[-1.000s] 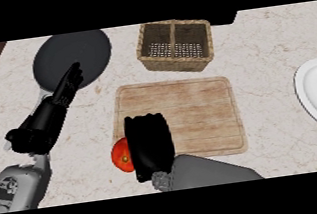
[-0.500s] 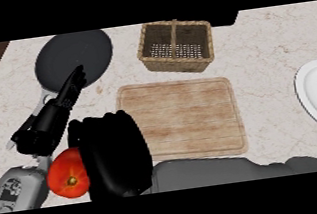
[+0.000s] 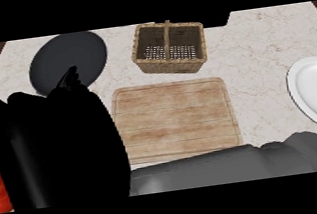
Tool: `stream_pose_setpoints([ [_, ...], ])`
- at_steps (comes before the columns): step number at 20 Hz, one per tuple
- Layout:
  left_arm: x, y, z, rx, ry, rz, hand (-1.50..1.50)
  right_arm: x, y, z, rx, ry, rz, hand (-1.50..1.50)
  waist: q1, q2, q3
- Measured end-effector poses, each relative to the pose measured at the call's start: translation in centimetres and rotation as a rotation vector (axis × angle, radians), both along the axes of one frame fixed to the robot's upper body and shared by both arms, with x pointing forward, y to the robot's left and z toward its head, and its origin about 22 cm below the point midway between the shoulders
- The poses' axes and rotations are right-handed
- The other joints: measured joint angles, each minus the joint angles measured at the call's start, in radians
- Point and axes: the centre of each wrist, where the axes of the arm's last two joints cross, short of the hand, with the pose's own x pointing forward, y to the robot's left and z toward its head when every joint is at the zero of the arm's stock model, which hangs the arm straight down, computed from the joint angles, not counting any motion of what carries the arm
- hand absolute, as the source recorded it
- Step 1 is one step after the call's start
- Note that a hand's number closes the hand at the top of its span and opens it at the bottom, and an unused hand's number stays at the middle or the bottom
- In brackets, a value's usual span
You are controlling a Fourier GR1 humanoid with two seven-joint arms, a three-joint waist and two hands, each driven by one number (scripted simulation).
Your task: Pick the tomato from the cutting board and place it in the basket
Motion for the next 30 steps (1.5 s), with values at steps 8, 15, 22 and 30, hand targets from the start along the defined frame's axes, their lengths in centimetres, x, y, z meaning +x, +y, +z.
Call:
stream_pose_setpoints([
  [8, -0.2, 0.9, 0.0, -0.001, -0.010, 0.019, 0.00, 1.6, 1.6, 4.5, 0.015, -0.063, -0.127, 1.50, -0.016, 0.002, 0.000],
  [15, -0.3, 0.8, 0.5, 0.004, -0.016, 0.013, 0.00, 5.2, 2.7, 7.5, 0.035, -0.076, -0.265, 1.50, -0.013, 0.010, 0.000],
  [22, -0.3, 1.0, 0.7, 0.004, -0.023, 0.023, 0.00, 9.7, 2.3, 9.8, 0.089, -0.088, -0.424, 1.50, -0.016, 0.016, 0.000],
  [30, -0.8, 0.6, 0.2, -0.001, -0.027, 0.025, 0.00, 14.7, -0.6, 11.0, 0.157, -0.071, -0.589, 1.50, -0.020, 0.019, 0.002],
])
